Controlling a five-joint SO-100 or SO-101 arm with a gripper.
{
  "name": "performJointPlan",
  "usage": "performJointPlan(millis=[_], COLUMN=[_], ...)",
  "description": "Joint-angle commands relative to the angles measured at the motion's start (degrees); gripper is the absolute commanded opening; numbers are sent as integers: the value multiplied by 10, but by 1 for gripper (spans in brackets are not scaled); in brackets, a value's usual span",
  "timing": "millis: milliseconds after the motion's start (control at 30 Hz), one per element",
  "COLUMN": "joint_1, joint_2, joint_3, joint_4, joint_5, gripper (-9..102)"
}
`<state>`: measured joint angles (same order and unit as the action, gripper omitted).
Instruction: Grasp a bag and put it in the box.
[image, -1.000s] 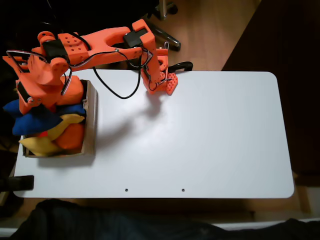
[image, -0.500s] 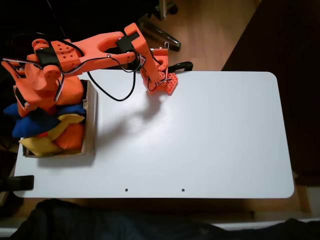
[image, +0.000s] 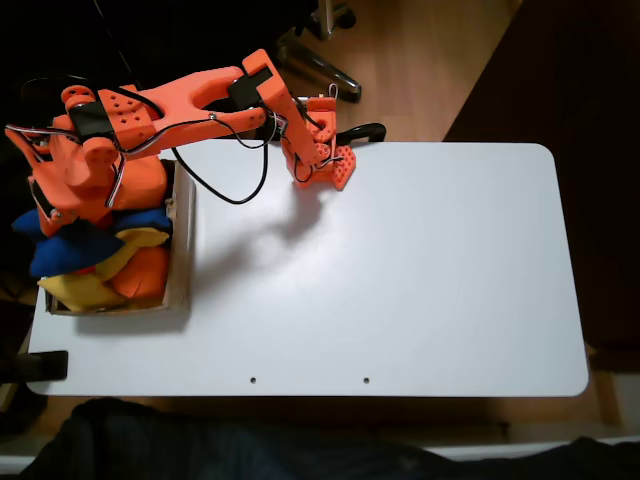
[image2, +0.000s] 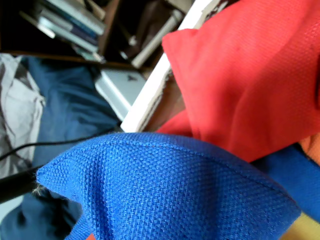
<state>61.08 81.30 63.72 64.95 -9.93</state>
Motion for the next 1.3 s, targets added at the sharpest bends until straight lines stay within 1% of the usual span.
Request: performJointPlan(millis=[0, 100, 200, 267, 500, 567, 900, 1033, 1100, 1200, 1267], joint_1=[4, 4, 2, 1, -1, -4, -16, -18, -19, -23, -25], joint_2=[14, 17, 18, 25, 62, 76, 130, 143, 148, 156, 165], joint_3=[-27, -19, -11, -2, 34, 47, 104, 116, 120, 127, 134], joint_4=[-13, -13, -13, -13, -18, -18, -18, -18, -18, -18, -18], joint_5=[-9, -10, -10, -10, -10, -10, -10, -10, -10, -10, -10], gripper=[2, 7, 8, 13, 17, 24, 30, 36, 41, 44, 50])
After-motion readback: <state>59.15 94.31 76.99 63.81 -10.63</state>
